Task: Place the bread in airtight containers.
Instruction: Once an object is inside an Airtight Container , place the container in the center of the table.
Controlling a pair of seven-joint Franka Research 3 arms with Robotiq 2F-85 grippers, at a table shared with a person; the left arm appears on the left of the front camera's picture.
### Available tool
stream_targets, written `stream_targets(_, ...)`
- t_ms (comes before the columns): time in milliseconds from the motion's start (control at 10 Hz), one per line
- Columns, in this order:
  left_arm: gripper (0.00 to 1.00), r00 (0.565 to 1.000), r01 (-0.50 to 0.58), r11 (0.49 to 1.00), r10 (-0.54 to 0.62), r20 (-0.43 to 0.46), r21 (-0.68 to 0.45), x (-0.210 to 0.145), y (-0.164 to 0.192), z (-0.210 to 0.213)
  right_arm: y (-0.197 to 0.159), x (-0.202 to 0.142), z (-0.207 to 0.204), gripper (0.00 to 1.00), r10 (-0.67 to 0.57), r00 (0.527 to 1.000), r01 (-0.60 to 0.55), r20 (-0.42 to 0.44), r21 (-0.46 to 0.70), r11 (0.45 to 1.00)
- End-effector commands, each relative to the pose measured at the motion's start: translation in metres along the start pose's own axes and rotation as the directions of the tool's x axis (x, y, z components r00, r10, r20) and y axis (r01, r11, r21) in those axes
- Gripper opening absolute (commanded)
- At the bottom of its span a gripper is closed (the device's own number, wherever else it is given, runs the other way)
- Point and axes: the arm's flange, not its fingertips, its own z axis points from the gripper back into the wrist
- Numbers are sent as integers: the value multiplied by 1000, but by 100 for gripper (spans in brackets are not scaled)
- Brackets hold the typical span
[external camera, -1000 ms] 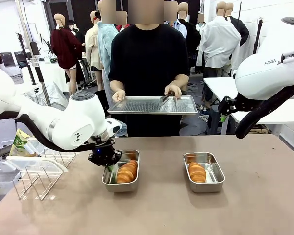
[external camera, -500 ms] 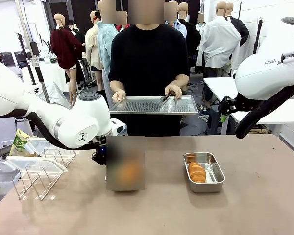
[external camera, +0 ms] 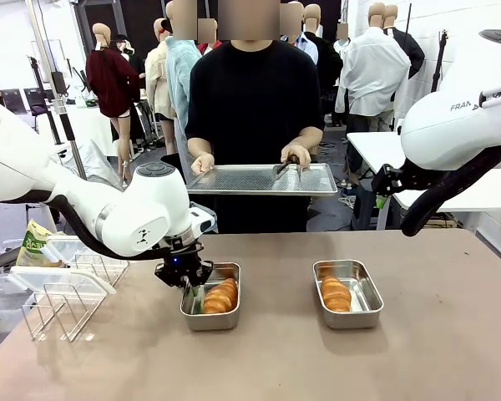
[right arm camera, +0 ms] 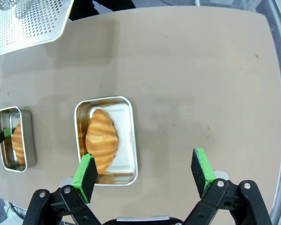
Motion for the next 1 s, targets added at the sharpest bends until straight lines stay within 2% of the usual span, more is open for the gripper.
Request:
stream_targets(0,65,999,-35,999,35,8,20,3,-6,0,0,0,0,100,1,1000,-1,-2,-1,1000)
stream_targets(200,100,999,-49,998,48,19,29,3,-5,5,0,0,0,100,1,1000,-1,-2,-1,1000)
stream_targets(900,100,999,-49,999,49,5,3,2,-5,10,0,0,0,100,1,1000,-1,-2,-1,1000)
